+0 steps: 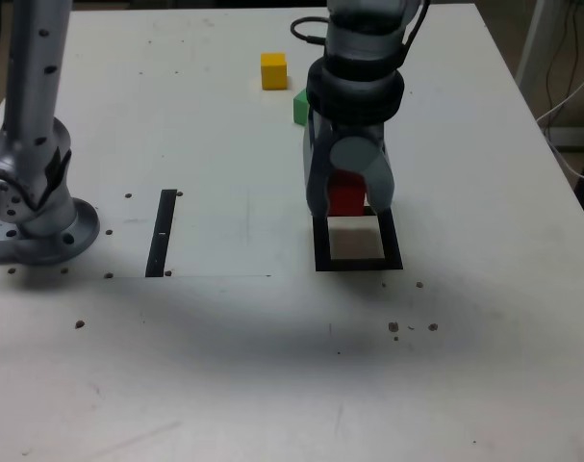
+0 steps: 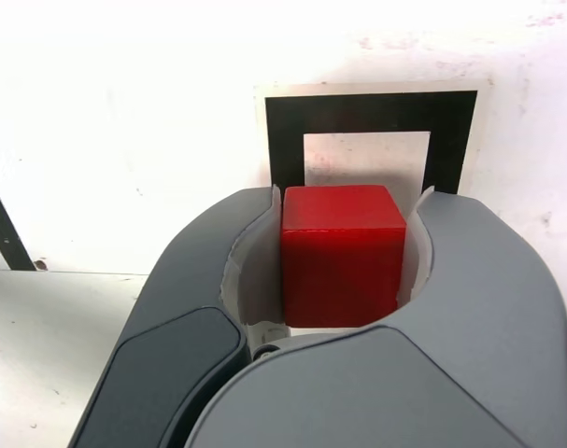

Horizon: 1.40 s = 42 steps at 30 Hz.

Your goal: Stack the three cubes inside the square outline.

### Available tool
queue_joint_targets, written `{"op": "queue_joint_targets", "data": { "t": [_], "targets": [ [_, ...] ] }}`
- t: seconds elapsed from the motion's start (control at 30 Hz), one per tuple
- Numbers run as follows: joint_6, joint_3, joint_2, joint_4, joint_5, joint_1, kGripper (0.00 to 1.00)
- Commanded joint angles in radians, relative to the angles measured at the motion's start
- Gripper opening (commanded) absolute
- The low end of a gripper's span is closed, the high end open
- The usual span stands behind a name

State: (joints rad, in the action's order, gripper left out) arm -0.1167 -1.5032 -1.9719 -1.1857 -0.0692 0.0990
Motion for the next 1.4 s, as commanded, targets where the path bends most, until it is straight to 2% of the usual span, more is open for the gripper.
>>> {"op": "queue_joint_targets", "data": {
  "t": [0.0, 0.3, 1.03, 1.13, 1.37],
  "targets": [
    [-0.011, 0.012, 0.007, 0.01, 0.002, 0.008, 0.23],
    [-0.038, 0.073, -0.006, 0.082, 0.019, 0.028, 0.23],
    [-0.053, 0.087, -0.058, 0.147, 0.007, 0.03, 0.26],
    [-0.056, 0.092, -0.061, 0.154, 0.0, 0.03, 0.3],
    [-0.058, 0.103, -0.06, 0.153, -0.014, 0.029, 0.53]
  ]
}}
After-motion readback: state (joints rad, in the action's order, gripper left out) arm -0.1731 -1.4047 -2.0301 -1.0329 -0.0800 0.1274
